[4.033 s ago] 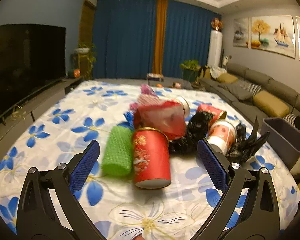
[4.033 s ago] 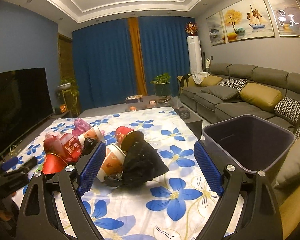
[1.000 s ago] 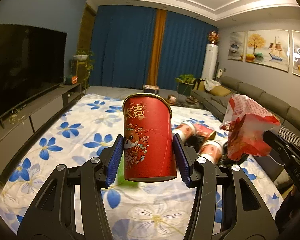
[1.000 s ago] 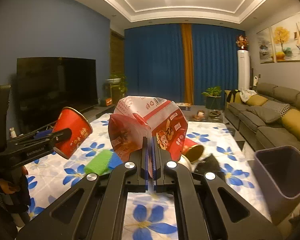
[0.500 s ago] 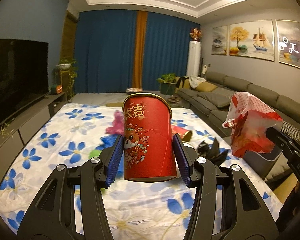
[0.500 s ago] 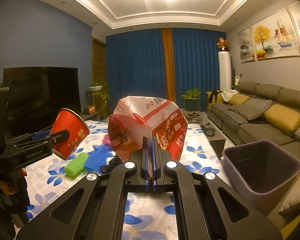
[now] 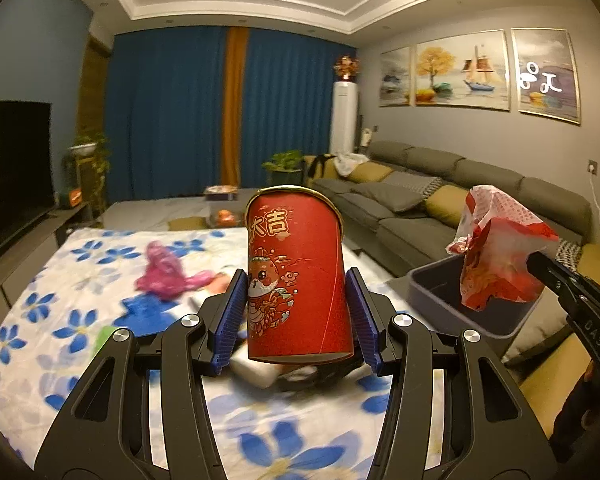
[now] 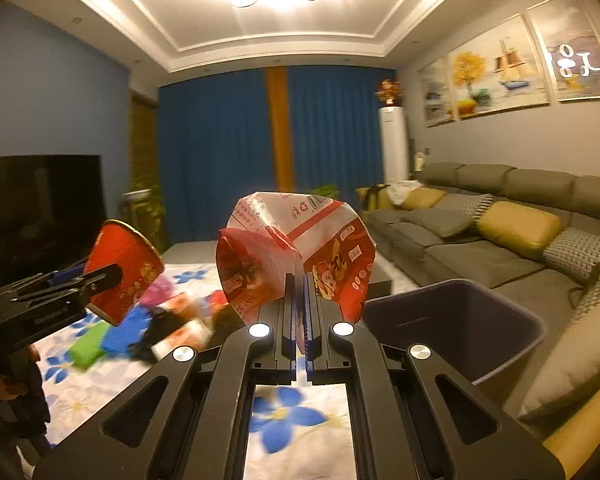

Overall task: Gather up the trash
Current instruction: 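Carry the red can and paper bag over the grey bin with both tools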

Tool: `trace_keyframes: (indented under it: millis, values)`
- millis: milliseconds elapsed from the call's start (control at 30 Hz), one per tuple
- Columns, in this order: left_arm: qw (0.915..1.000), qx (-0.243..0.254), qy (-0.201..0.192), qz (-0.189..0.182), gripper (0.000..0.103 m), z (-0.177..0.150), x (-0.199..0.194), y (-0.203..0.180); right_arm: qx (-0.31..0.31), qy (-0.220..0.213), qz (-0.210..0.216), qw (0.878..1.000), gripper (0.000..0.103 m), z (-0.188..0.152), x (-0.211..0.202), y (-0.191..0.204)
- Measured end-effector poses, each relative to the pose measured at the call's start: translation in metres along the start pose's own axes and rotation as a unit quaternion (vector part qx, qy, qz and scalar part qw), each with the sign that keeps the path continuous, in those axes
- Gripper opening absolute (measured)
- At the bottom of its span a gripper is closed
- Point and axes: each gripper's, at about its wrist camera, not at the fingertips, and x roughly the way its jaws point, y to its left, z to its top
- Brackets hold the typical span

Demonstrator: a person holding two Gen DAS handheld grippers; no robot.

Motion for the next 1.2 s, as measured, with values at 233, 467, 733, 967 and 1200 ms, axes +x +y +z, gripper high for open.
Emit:
trace_keyframes:
  millis: [233, 467, 733, 967, 1200]
  values:
    - [0.9988, 0.020, -0.010, -0.044, 0.049, 0.011, 0.025, -0.050, 0.009, -0.014, -0.064, 0.998, 0.004, 0.001, 0.001, -0.038]
    - [0.9958, 0.034, -0.009, -0.084, 0.049, 0.015, 0.054, -0.098, 0.021, -0.013, -0.102, 0.994, 0.004, -0.006, 0.007, -0.071]
    - [0.9925, 0.041, -0.004, -0.115, 0.049, 0.012, 0.083, -0.136, 0.030, -0.012, -0.127, 0.991, 0.004, -0.006, 0.017, -0.099]
    - [0.9903, 0.041, 0.005, -0.133, 0.049, 0.010, 0.104, -0.151, 0.042, -0.010, -0.140, 0.989, 0.004, -0.009, 0.022, -0.117]
    - [0.9879, 0.043, 0.007, -0.149, 0.049, 0.009, 0.118, -0.170, 0.049, -0.006, -0.149, 0.988, 0.004, -0.010, 0.027, -0.124]
